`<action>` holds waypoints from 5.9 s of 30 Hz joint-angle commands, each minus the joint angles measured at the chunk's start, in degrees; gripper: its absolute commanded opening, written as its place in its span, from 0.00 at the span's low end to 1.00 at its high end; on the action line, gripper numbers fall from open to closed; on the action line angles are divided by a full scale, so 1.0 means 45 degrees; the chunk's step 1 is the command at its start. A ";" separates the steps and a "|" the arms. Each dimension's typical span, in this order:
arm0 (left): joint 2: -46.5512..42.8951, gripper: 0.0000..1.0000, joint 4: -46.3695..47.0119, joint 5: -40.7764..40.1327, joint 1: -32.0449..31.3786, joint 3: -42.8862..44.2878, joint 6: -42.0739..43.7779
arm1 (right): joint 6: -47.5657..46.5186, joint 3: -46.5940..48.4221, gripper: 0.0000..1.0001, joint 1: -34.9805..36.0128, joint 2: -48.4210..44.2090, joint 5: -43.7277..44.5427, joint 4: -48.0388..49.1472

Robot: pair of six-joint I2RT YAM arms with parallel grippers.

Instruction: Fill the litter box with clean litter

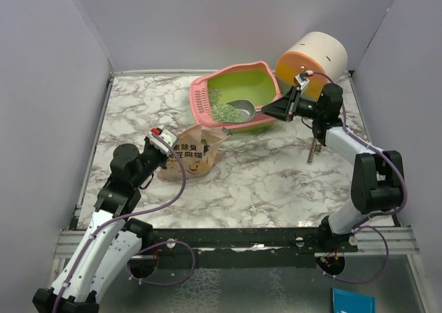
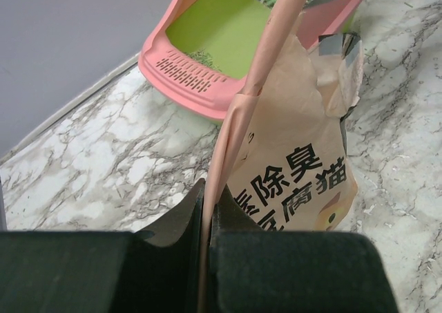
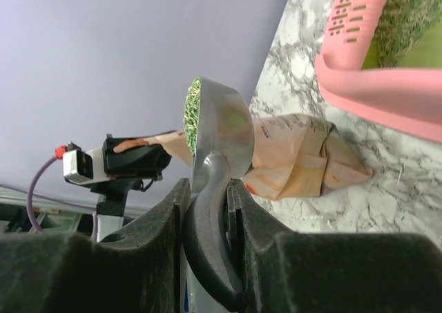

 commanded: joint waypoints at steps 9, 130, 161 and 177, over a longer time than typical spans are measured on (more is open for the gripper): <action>-0.0999 0.00 0.1302 0.0105 -0.0007 0.0185 -0.0614 | 0.0770 0.3369 0.01 -0.0388 0.1933 -0.0030 0.0748; 0.0045 0.00 0.0368 0.1159 0.0005 0.1475 -0.1383 | -1.3677 1.0308 0.01 0.4778 -0.2253 0.6595 -1.7754; 0.0388 0.00 -0.0215 0.2057 0.0001 0.1769 -0.1445 | -1.3801 1.0369 0.01 0.6668 0.0053 0.7277 -1.6804; 0.0705 0.00 -0.0332 0.2373 -0.0002 0.2092 -0.1401 | -1.4189 1.2438 0.01 0.8417 0.2760 1.2174 -1.8251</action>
